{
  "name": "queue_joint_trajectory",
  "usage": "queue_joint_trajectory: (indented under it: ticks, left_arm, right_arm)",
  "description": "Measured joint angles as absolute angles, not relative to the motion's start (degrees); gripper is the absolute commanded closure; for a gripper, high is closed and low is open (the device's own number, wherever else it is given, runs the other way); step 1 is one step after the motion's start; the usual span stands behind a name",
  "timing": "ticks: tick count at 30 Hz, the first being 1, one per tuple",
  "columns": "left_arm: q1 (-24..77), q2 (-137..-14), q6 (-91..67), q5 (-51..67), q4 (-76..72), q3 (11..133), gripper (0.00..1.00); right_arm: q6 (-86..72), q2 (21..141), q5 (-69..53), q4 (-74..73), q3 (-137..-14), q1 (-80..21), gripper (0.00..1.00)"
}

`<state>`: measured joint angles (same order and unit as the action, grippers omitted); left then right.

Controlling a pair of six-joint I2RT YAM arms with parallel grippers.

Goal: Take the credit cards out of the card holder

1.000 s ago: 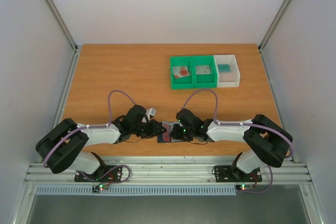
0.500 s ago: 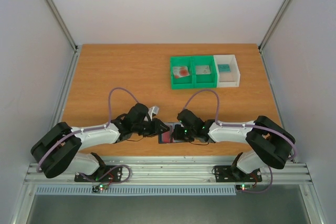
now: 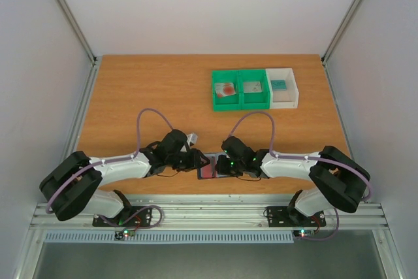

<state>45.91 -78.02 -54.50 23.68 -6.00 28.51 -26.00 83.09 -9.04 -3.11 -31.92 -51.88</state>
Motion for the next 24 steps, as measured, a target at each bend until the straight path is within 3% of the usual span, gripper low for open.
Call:
queue_joint_trajectory:
  ticks: [14,20,24]
  left_arm:
    - [45.78,-79.59,-53.23,20.95,-2.35,28.51,0.54]
    - [45.71,-80.44,-52.93,20.99,-2.39,28.53,0.67]
    - [45.71,-80.95,-52.47,21.19,-2.72,28.56,0.69]
  right_arm:
    - [-26.00,84.36,-9.02,-2.74,-31.92,-51.88,0.98]
    - [-26.00,84.38,-9.02,-2.66,-31.92,-51.88,0.98]
    - [-26.02,84.38,-9.02,-2.63,-31.92,-51.88,0.98]
